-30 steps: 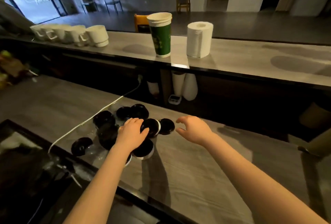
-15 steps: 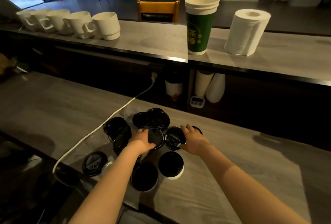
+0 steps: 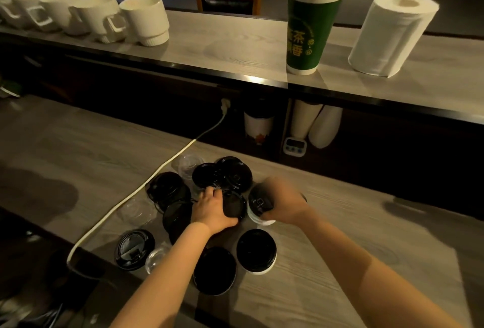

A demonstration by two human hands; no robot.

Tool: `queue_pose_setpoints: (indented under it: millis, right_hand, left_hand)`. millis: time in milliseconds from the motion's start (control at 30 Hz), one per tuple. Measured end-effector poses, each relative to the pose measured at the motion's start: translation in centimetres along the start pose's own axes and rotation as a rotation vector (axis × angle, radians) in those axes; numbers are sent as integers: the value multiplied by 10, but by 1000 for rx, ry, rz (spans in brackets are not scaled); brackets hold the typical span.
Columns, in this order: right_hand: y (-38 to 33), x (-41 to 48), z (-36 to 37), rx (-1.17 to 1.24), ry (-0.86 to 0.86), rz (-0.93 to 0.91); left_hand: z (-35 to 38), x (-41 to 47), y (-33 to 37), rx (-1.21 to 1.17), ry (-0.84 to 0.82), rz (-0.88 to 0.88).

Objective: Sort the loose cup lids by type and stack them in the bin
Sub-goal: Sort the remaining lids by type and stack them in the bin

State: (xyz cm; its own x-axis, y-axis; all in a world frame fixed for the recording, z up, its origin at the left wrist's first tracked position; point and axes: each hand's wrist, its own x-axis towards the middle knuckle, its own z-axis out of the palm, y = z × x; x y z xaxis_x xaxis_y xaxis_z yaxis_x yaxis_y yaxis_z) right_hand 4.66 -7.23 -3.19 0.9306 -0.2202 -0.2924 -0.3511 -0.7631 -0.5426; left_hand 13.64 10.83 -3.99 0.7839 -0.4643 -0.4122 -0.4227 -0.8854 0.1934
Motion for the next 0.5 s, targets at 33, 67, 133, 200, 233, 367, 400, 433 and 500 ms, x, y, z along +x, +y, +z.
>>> queue_pose_setpoints:
  millis: [33, 67, 133, 200, 233, 367, 400, 433, 500]
  right_hand:
    - [2, -2, -3, 81, 46, 4]
    - [2, -5, -7, 151, 95, 7]
    - [3, -10, -15, 248, 182, 12]
    - [3, -17, -24, 286, 244, 4]
    - [2, -21, -28, 302, 265, 4]
    - [4, -42, -42, 390, 308, 9]
    - [5, -49, -46, 406, 318, 15]
    - [6, -56, -50, 423, 328, 23]
    - [10, -71, -59, 455, 352, 41]
  left_hand:
    - [-1, -2, 0, -8, 19, 5]
    - [-3, -5, 1, -21, 38, 10]
    - [-9, -10, 5, -91, 63, 5]
    - [-17, -17, 12, -242, 79, -32]
    - [-20, -20, 15, -316, 93, -44]
    - [-26, -40, 29, -424, 190, 42]
    - [-29, -46, 34, -428, 210, 68]
    - [-33, -51, 40, -431, 217, 83]
    - [-41, -61, 55, -451, 201, 107]
